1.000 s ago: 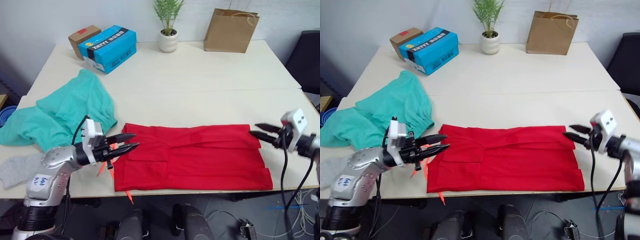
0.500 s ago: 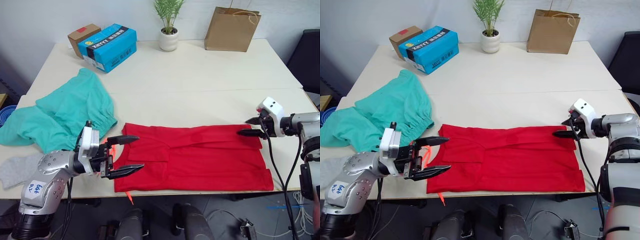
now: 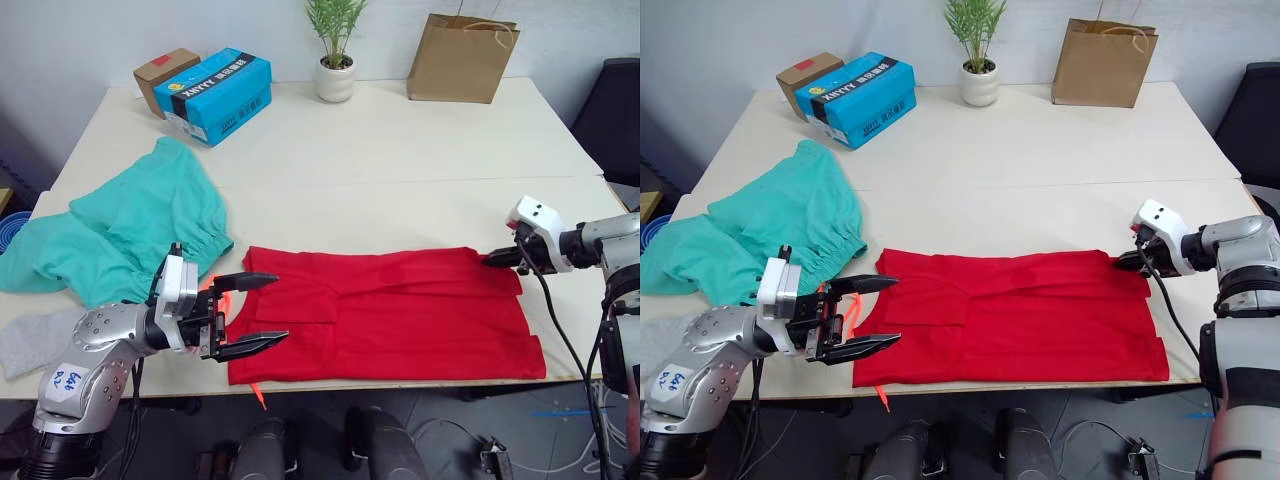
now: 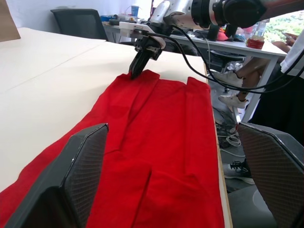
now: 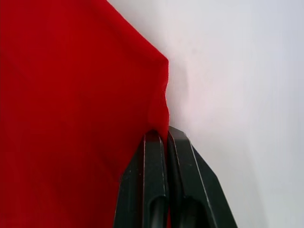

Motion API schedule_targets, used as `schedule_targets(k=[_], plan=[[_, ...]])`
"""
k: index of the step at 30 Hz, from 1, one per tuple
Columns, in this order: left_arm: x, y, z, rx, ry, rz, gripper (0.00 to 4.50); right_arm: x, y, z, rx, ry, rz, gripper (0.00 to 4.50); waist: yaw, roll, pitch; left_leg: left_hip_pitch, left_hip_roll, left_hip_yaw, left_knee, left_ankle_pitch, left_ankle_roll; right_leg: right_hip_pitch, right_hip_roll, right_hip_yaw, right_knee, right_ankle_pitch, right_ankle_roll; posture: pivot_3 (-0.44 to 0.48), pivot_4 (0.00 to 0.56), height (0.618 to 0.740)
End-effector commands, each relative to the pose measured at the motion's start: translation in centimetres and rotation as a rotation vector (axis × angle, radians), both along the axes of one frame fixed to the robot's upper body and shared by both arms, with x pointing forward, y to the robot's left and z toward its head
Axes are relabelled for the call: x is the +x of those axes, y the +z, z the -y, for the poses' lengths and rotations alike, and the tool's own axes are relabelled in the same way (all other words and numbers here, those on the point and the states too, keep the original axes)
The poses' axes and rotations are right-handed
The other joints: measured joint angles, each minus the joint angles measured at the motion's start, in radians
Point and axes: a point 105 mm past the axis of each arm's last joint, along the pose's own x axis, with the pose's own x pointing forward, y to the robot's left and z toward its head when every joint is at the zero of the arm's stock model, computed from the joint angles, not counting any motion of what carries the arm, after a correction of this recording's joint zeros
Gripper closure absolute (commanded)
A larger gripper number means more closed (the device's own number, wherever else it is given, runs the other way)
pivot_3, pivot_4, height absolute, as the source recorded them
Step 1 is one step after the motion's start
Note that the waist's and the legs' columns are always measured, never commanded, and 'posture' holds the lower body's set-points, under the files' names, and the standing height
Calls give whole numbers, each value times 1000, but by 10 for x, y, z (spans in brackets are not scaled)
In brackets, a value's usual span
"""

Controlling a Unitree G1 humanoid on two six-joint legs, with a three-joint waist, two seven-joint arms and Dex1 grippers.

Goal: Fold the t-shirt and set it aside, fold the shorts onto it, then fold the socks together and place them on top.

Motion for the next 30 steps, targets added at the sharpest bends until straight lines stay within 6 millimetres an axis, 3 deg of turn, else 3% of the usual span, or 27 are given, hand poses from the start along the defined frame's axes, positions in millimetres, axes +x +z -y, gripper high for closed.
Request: schedule_targets(k=[1,7,15,18,20,24,29,30], plan=[[10,6,-5,27,63,62,0,20,27,3,-77,-44,211,4471,0,0,0,0,0,0,0,0,0,0,0,0,0,0,0,0,150,740],[26,12,-10,-10,170,92,0,42,49,-5,-166,-79,405,4471,-3,2,1,0,0,0,0,0,-1,-1,0,0,0,0,0,0,150,740],[30,12,-15,-20,211,80,0,52,49,-12,-172,-132,434,4471,-6,2,1,0,0,1,0,1,-1,0,1,0,1,0,0,0,150,740],[31,10,-13,-28,174,2,0,46,46,-9,-115,-128,391,3876,-3,2,1,0,0,1,0,1,0,0,1,1,1,0,0,0,150,740],[30,11,-11,-32,138,-49,0,41,49,0,-87,-145,386,3186,-1,2,1,0,0,1,0,1,0,0,1,1,1,0,0,0,150,740],[49,13,-16,10,179,-28,0,19,58,26,50,-190,321,1797,8,3,2,0,0,1,0,2,0,0,1,0,1,0,0,0,150,740],[75,5,-13,105,166,7,0,-23,62,46,339,-241,141,17,5,3,2,0,0,0,0,2,0,0,1,0,0,0,1,0,150,740],[81,4,-12,121,160,16,0,-33,61,48,376,-255,115,17,6,3,2,0,0,1,0,2,0,0,1,0,0,0,1,0,150,740]])
